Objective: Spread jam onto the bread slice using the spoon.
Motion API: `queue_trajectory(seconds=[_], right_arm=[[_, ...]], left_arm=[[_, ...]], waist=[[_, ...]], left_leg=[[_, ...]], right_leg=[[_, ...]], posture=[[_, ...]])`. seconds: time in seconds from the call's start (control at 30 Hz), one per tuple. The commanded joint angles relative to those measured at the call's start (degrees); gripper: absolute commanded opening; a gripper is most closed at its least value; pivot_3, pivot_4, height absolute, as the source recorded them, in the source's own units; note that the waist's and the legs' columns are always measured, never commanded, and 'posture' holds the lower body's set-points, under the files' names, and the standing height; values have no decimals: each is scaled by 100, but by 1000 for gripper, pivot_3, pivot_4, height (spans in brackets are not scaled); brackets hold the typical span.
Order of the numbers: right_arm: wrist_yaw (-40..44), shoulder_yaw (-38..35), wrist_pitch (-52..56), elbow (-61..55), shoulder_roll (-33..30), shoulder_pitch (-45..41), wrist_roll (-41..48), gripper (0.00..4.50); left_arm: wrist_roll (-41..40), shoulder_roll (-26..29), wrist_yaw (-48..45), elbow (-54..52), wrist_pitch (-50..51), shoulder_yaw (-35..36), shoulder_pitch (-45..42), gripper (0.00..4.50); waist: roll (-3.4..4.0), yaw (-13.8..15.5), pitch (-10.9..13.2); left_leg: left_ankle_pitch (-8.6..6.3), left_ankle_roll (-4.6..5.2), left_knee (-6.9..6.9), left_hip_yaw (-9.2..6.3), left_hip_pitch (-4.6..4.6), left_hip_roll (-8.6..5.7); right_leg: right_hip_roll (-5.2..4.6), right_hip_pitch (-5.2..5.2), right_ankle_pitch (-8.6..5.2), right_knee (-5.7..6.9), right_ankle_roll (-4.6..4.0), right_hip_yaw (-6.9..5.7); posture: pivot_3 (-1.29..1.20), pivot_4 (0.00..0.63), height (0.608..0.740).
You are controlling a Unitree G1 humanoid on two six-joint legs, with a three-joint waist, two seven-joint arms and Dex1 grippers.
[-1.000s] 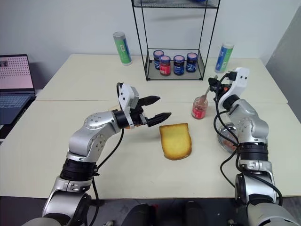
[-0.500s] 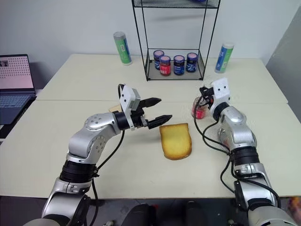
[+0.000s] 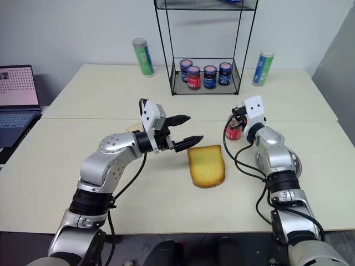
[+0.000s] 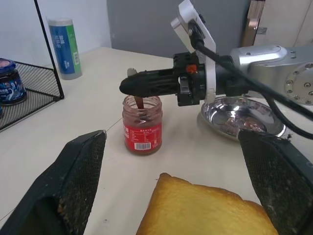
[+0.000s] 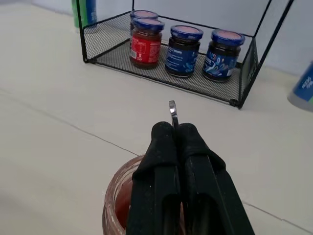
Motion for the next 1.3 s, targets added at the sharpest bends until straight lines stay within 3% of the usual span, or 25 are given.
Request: queue_trajectory(seconds=[0.03,0.6,1.3], right_arm=[[-17,-296,620,-240,162,-79,435,25],[-558,-1419,2086,-948,627,-179,1808,25],[-1791,-2769,2730,-1207,811,-500,3460,25]], left_arm=[[-45,7,-8,-212,-35,26,-98,4500],[-6,-34,-98,-81,-192,-39,-167,4500],[34,-79,-214,44,-322,-85,-226,4500]], waist=[[0,-21,0],[0,-79,0],[1,-72,1]], left_leg=[[0,0,0,0,0,0],[0,0,-3,-1,-2,0],[-1,1,-5,0,-4,-3]], right_leg=[[-1,0,0,2,0,0],[-8,-4,0,4,0,-1],[-8,-5,0,2,0,0]], posture=[[0,150,740],[0,150,740],[0,150,740]])
